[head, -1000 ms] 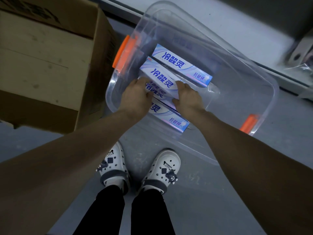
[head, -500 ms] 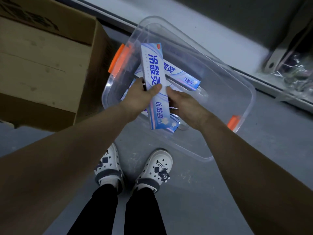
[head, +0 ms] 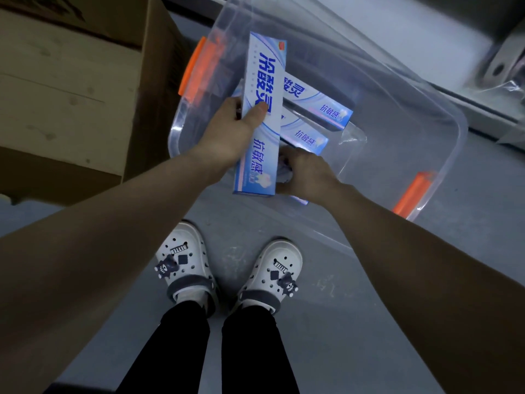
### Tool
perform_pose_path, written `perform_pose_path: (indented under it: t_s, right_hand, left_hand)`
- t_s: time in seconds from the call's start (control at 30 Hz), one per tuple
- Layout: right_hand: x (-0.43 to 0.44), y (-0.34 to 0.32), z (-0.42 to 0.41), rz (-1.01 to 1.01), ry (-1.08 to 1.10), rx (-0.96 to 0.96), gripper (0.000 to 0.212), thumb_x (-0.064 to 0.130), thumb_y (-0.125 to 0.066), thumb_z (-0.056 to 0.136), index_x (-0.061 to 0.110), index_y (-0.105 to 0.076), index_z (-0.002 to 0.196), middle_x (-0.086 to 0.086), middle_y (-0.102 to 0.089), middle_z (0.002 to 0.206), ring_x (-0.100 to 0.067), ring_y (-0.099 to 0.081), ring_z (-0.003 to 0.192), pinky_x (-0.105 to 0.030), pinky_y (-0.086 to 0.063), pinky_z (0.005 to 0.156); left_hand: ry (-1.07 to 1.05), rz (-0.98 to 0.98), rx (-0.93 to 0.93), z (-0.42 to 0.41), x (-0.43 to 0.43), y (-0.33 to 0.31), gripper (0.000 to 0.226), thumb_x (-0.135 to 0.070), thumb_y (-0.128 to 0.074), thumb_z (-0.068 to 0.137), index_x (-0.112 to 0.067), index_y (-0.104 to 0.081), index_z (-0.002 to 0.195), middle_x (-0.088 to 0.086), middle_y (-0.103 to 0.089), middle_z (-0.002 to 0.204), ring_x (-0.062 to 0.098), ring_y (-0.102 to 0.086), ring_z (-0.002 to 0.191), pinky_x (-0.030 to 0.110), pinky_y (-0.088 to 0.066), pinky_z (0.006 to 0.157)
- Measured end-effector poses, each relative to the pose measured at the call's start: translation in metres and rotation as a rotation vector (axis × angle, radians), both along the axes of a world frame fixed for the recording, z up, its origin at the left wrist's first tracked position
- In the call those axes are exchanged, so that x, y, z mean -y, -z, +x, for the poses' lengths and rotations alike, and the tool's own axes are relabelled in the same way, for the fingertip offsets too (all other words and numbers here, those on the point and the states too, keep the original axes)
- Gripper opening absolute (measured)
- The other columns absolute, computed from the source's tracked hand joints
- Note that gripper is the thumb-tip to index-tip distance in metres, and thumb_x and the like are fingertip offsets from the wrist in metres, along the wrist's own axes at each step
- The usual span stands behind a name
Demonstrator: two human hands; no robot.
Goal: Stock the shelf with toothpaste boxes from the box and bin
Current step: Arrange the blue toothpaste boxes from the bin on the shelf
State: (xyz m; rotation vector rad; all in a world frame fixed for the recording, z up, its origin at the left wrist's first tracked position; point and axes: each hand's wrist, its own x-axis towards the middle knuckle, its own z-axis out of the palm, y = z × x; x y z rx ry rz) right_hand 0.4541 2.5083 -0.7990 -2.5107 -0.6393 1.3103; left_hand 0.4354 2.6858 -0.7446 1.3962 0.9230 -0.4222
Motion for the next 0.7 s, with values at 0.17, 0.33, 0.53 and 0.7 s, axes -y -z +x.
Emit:
perform_pose_path:
  t_s: [0.17,0.33,0.53,0.7]
  right_hand:
    - [-0.004,-0.003,0.011,-0.082,0.013,0.092,0.049,0.027,-0.068,0.08,0.016,-0.053,0.125,-0.009,-0.062,0.122,-0.036,-0.059,0.11,-0.035,-0.045,0.078]
    - [0.014,-0.024,0.031,-0.033,0.512,-0.156,0.043,0.038,-0.072,0.084,0.017,-0.061,0.12,-0.011,-0.065,0.117,-0.031,-0.061,0.108,-0.038,-0.05,0.09]
    - [0.041,-0.09,0.038,0.157,0.99,-0.401,0.03,0.019,-0.067,0.092,0.01,-0.057,0.118,-0.009,-0.068,0.102,-0.016,-0.066,0.076,-0.017,-0.047,0.052]
    - [0.045,-0.153,0.034,0.243,1.079,-0.498,0.044,0.028,-0.071,0.087,0.009,-0.056,0.124,-0.013,-0.071,0.11,-0.024,-0.069,0.086,-0.036,-0.051,0.077]
  left_hand:
    - [-0.03,-0.01,-0.052,-0.007,-0.003,-0.002,0.042,-0.038,-0.061,0.092,-0.013,-0.055,0.125,0.003,-0.067,0.116,0.016,-0.069,0.098,0.04,-0.055,0.089]
    - [-0.051,0.019,-0.081,-0.008,-0.005,-0.017,0.04,-0.035,-0.063,0.091,-0.012,-0.054,0.122,0.004,-0.065,0.116,0.018,-0.067,0.1,0.043,-0.055,0.087]
    - [-0.044,0.014,-0.107,-0.01,0.0,-0.056,0.034,-0.03,-0.065,0.091,-0.011,-0.053,0.117,0.003,-0.066,0.109,0.02,-0.067,0.097,0.045,-0.055,0.086]
    - [-0.006,0.01,-0.096,-0.011,0.005,-0.104,0.036,-0.026,-0.067,0.089,-0.007,-0.051,0.116,0.006,-0.066,0.109,0.025,-0.067,0.098,0.042,-0.056,0.082]
